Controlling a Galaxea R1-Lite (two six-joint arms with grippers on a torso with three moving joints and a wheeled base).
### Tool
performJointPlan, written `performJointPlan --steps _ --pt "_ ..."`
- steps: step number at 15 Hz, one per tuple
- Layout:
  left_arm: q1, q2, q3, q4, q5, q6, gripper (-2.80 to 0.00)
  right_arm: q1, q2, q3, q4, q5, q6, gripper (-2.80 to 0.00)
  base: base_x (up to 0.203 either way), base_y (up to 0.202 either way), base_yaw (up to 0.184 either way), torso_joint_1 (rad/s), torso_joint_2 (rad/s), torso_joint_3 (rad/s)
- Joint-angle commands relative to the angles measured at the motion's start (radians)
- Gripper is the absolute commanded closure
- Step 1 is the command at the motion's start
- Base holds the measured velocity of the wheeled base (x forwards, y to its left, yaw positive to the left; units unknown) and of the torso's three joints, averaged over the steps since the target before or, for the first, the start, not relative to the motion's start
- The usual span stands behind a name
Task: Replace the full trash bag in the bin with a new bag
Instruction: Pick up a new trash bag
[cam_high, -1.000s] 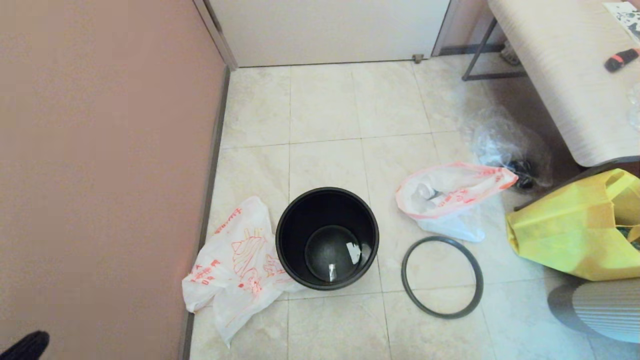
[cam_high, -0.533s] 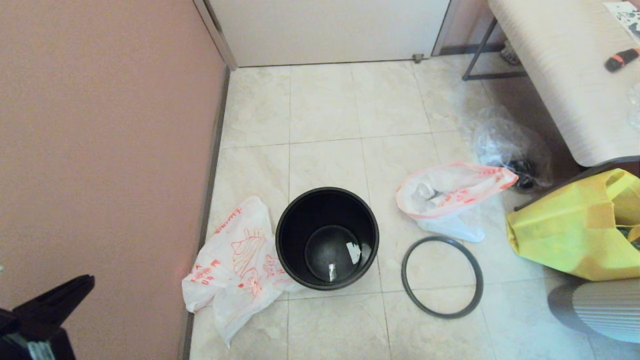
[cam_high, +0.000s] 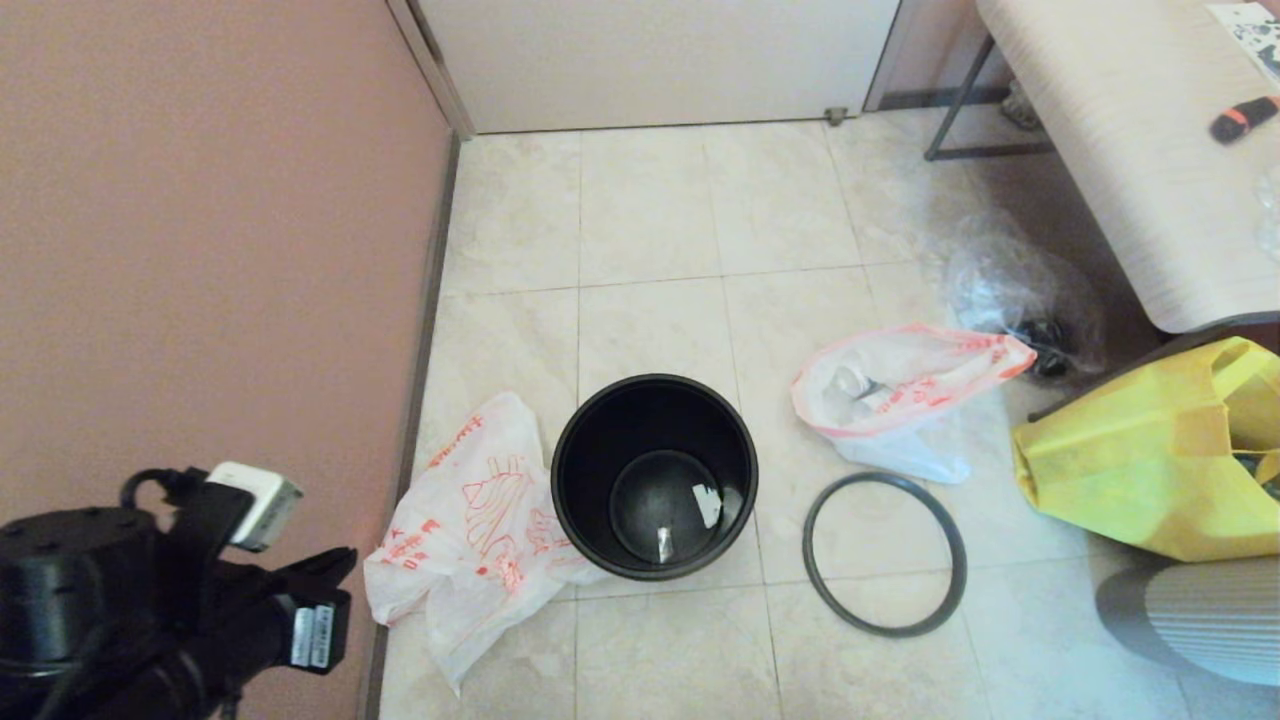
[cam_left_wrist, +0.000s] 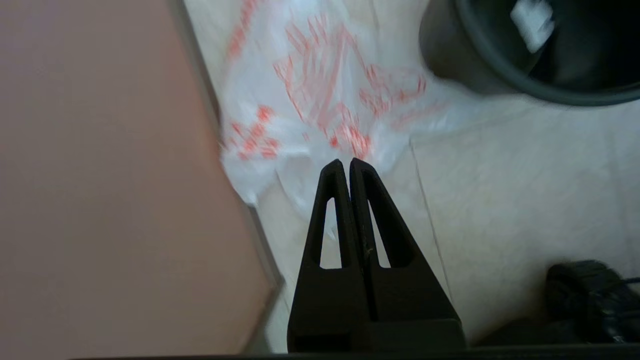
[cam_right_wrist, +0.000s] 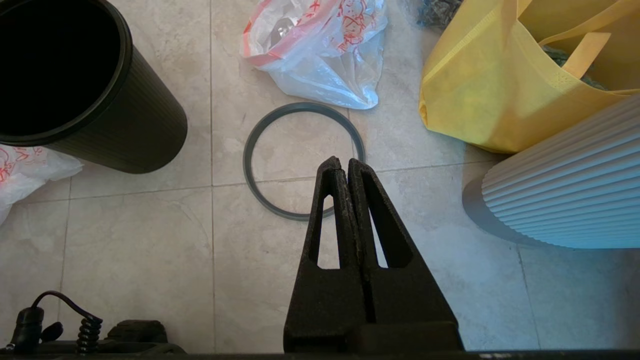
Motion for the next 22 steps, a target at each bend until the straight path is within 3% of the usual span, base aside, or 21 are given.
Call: performJointPlan --steps 1,6,8,11,18,21,22 --pt "-0.048 0.28 0.015 -0.131 0.039 -0.013 0.0 0.0 0.002 0.0 -0.001 0.0 0.0 0.0 0.0 0.0 0.0 0.0 0.0 0.0" --pt "-0.086 0.807 -0.006 -0.625 0.106 -0.002 0.0 0.0 0.002 0.0 -0.001 0.0 0.0 0.0 0.0 0.0 0.0 0.0 0.0 0.0" --pt "-0.068 0.879 -0.118 -0.645 0.104 0.013 0.0 0.0 0.002 0.0 -0.001 0.0 0.0 0.0 0.0 0.0 0.0 0.0 0.0 0.0" --pt "-0.022 0.857 -0.277 -0.387 0.026 0.019 0.0 0.0 0.002 0.0 -0.001 0.0 0.0 0.0 0.0 0.0 0.0 0.0 0.0 0.0" --pt "0.009 0.884 -0.631 0.15 -0.051 0.004 0.0 0.0 0.002 0.0 -0.001 0.0 0.0 0.0 0.0 0.0 0.0 0.0 0.0 0.0" --pt "0.019 0.943 -0.776 0.3 -0.086 -0.004 0.0 0.0 0.002 0.0 -0.001 0.0 0.0 0.0 0.0 0.0 0.0 0.0 0.0 0.0" --pt "0.018 0.964 -0.82 0.356 -0.092 -0.005 -2.8 0.0 0.002 0.0 -0.001 0.0 0.0 0.0 0.0 0.0 0.0 0.0 0.0 0.0"
